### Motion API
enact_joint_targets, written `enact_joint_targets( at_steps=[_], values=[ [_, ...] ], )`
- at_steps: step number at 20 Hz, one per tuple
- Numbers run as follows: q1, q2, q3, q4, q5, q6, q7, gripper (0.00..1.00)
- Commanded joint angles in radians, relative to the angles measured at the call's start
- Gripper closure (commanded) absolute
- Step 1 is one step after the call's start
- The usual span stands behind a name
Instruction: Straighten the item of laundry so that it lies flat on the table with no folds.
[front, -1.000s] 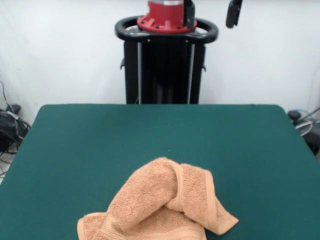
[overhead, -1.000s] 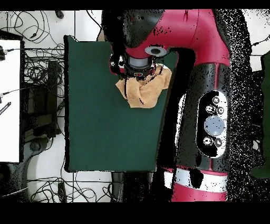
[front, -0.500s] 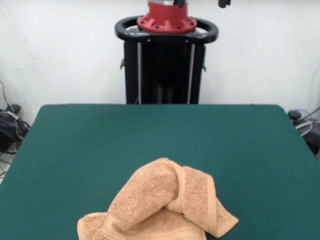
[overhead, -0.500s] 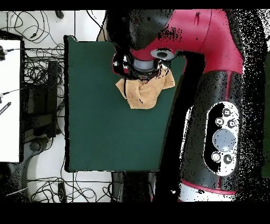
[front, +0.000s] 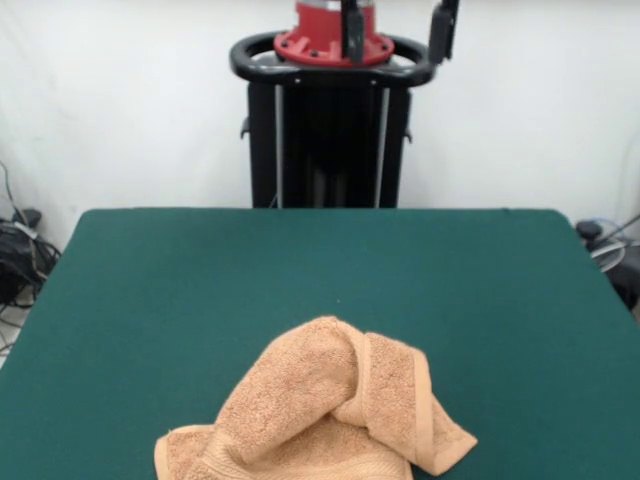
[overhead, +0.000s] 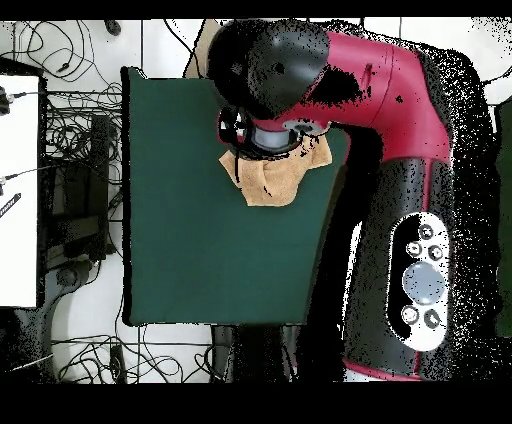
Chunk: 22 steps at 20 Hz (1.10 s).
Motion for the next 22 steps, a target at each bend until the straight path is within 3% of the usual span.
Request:
enact_joint_targets(
  at_steps=[1,6,13,18,22],
  values=[
    [0.005,-0.067,-0.060,0.399,0.032,-0.262,0.199,0.00],
    [0.016,-0.116,-0.074,0.515,0.044,-0.379,0.206,0.00],
    [0.006,-0.167,-0.068,0.737,0.088,-0.658,0.189,0.00],
    [0.005,-0.152,-0.063,0.761,0.094,-0.702,0.184,0.00],
    [0.008,-0.091,-0.053,0.732,0.111,-0.678,0.209,0.00]
  ],
)
